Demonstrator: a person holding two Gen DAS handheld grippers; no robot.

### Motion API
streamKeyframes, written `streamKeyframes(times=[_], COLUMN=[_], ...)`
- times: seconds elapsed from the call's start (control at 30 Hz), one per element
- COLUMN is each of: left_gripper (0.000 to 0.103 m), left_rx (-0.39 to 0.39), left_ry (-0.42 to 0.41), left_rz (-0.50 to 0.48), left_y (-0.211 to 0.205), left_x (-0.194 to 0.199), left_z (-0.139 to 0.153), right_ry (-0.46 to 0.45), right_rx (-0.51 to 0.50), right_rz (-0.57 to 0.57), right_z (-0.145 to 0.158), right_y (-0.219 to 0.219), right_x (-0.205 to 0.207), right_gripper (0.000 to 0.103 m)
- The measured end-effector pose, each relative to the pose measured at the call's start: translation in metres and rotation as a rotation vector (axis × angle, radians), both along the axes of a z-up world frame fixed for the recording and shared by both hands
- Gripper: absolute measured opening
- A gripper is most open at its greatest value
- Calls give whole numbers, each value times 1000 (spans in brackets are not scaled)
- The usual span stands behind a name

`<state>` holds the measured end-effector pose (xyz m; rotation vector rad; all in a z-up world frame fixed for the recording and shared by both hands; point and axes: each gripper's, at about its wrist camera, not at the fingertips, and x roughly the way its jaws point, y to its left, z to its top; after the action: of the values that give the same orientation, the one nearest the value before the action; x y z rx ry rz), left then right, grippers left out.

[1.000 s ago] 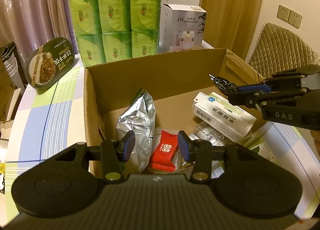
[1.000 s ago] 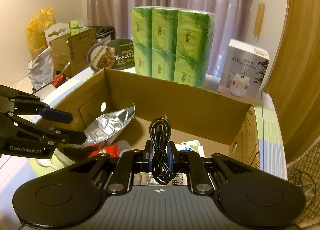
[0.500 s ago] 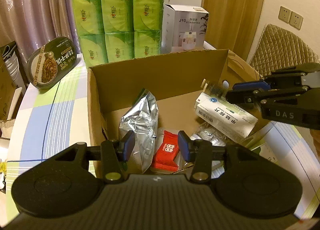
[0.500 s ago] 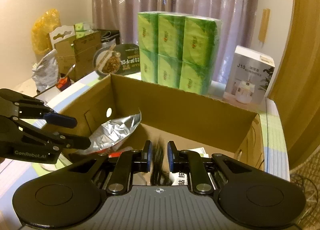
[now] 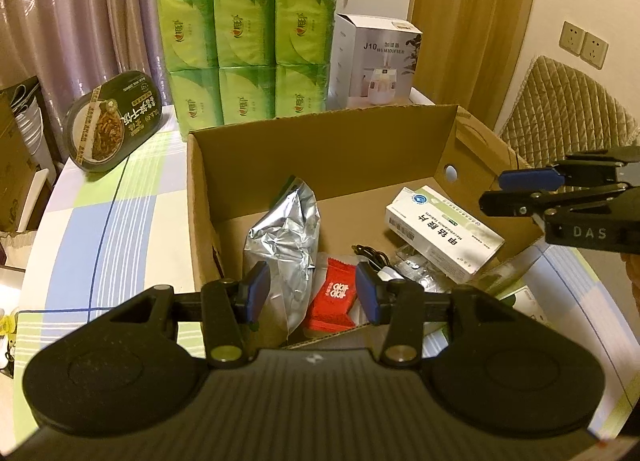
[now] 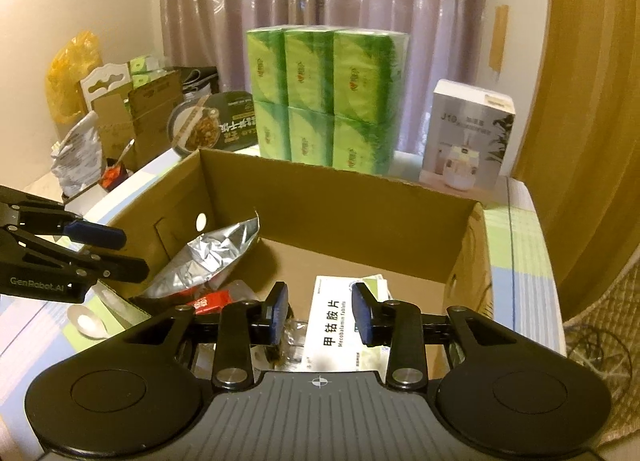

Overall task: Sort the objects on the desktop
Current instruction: 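Open the left tool to drop the candy while the right tool releases the cable inside, then withdraw both tools from the cardboard box back over the table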

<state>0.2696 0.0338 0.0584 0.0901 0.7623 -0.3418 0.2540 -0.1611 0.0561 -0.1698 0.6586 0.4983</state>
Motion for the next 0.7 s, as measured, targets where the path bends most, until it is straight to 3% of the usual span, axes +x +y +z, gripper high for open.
streamKeyframes(times=[0.27, 0.67, 0.7], left_gripper=[42, 46, 48], left_rx=[4, 5, 5], left_ry=[-12, -11, -10], left_rz=[6, 17, 18], left_y=[0, 4, 4], left_x=[-17, -60, -64], left_z=[11, 22, 22], right_ry=[-22, -29, -26], right_rx=[25, 65, 70], right_rz=[-11, -45, -48], right_z=[16, 31, 32], right_y=[-8, -28, -30], right_x=[-22, -67, -71], right_gripper=[43, 69, 75])
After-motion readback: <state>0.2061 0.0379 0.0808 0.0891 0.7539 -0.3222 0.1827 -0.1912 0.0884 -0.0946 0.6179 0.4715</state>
